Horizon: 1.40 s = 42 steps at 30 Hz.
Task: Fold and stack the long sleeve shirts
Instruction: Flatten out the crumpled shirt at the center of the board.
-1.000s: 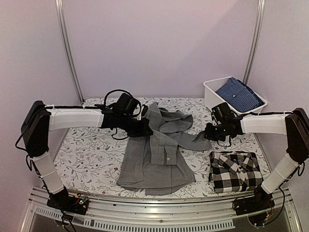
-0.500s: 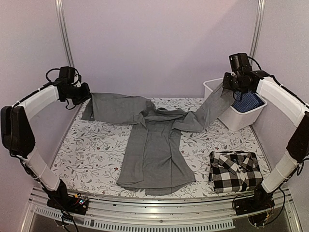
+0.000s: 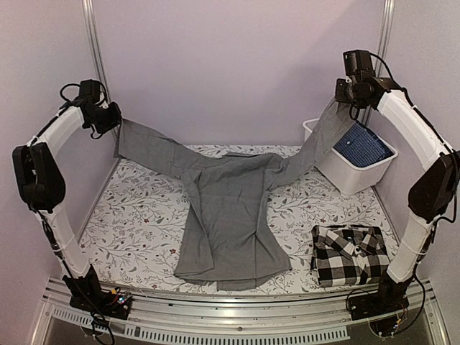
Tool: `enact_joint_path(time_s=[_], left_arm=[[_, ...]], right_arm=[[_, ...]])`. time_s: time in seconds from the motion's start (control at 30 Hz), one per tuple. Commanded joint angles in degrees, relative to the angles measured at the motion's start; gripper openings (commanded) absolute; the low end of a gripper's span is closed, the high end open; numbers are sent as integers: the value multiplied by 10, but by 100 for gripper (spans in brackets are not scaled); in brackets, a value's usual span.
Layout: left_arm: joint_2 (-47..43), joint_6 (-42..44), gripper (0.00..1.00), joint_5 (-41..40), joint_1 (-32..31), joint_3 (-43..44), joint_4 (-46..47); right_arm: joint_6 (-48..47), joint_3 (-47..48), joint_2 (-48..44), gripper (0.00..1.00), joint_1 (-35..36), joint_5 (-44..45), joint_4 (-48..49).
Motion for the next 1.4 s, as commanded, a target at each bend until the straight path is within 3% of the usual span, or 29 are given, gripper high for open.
enact_joint_path(time_s=[0.0, 0.33, 0.57, 0.87, 1.1, 1.37], left_arm=[[12, 10, 0, -12, 37, 27, -32], [53, 30, 0, -2, 55, 61, -63], [68, 35, 0, 32, 49, 63, -68], [77, 51, 0, 61, -17, 41, -69], [55, 32, 0, 96, -108, -68, -5], [132, 13, 0, 141, -194, -62, 95]], right_arm=[[-34, 76, 47, 0, -12, 16, -18], [-59, 134, 86, 0, -19, 16, -15], [-53, 134, 104, 0, -19, -35, -33], [-12, -61, 77, 4, 78, -83, -3], [41, -199, 71, 9, 134, -152, 56], [80, -209, 165, 7, 148, -284, 131]])
